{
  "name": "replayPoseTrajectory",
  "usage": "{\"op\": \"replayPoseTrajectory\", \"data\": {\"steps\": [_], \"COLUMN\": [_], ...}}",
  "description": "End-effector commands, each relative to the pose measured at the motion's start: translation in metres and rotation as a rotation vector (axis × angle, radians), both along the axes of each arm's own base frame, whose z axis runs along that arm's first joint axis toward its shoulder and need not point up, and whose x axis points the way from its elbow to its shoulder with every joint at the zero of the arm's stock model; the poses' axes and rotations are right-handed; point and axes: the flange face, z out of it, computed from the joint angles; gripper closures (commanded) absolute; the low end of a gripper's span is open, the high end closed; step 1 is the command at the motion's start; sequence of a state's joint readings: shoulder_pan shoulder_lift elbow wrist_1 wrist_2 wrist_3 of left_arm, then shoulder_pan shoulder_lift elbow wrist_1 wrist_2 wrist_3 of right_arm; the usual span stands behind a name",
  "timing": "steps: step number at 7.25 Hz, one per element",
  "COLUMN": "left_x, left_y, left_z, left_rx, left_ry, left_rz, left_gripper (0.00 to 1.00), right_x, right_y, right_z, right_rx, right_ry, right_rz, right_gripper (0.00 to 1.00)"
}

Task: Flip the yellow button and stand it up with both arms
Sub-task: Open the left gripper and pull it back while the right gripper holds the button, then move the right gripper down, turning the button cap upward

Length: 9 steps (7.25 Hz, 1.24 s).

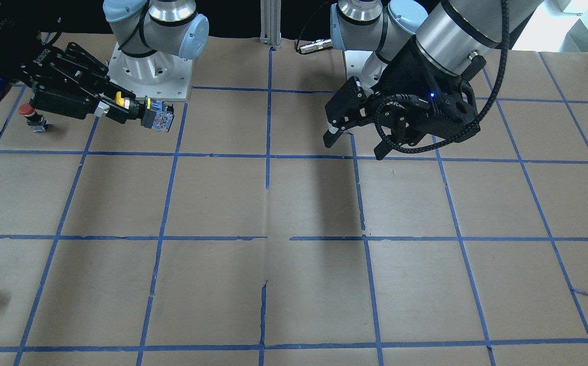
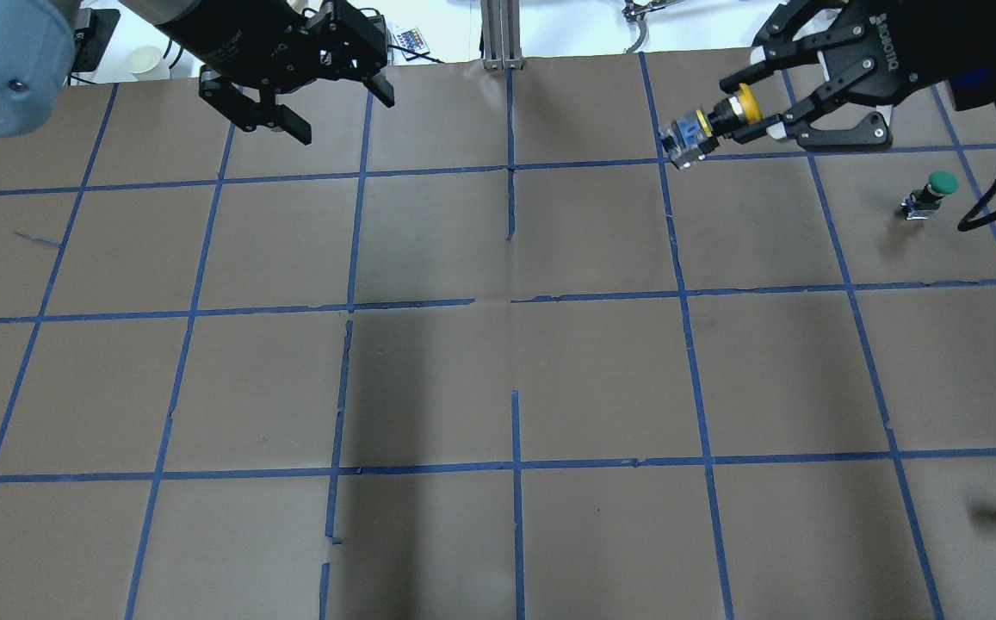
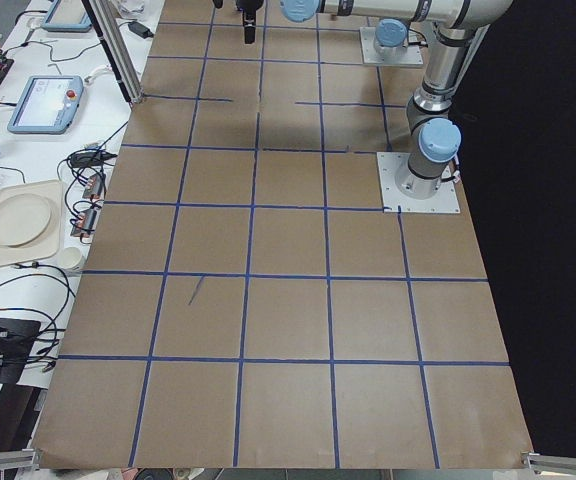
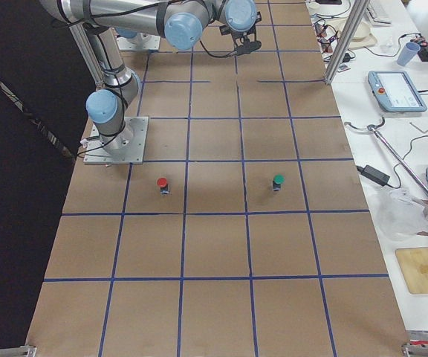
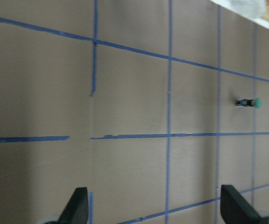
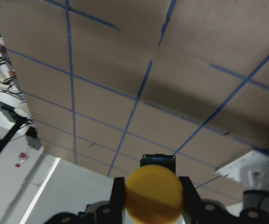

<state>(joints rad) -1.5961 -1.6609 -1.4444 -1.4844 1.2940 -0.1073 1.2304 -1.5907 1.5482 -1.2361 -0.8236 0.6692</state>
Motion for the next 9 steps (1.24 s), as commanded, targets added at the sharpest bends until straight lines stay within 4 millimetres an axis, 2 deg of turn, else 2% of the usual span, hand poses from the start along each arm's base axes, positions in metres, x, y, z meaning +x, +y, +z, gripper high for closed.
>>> {"op": "replayPoseTrajectory", "data": {"steps": [1,2,3,4,5,7,8,9], "left_x": [0.029,0.042,0.043,0.044,0.048,0.047,0.051,0.049], "left_y": [0.004,-0.003,-0.003,0.007,0.013,0.006,0.006,0.005], "left_z": [-0.011,-0.022,-0.026,-0.025,-0.021,-0.021,-0.027,-0.023], "left_rx": [0.031,0.049,0.058,0.073,0.069,0.057,0.069,0.062], "left_ry": [-0.228,-0.268,-0.268,-0.270,-0.313,-0.317,-0.310,-0.306], "left_rz": [-0.082,-0.109,-0.112,-0.116,-0.158,-0.176,-0.173,-0.176], "left_gripper": [0.01,0.01,0.01,0.01,0.01,0.00,0.01,0.01], "right_x": [-0.025,-0.033,-0.046,-0.067,-0.088,-0.144,-0.168,-0.190], "right_y": [0.015,0.020,0.022,0.020,0.019,0.026,0.031,0.042], "right_z": [-0.018,-0.019,-0.026,-0.037,-0.052,-0.098,-0.120,-0.141], "right_rx": [-0.154,-0.267,-0.347,-0.391,-0.460,-0.649,-0.768,-0.837], "right_ry": [0.282,0.338,0.370,0.444,0.473,0.486,0.525,0.525], "right_rz": [0.450,0.715,0.945,1.090,1.244,1.474,1.651,1.785], "right_gripper": [0.92,0.93,0.93,0.94,0.94,0.94,0.94,0.94]}}
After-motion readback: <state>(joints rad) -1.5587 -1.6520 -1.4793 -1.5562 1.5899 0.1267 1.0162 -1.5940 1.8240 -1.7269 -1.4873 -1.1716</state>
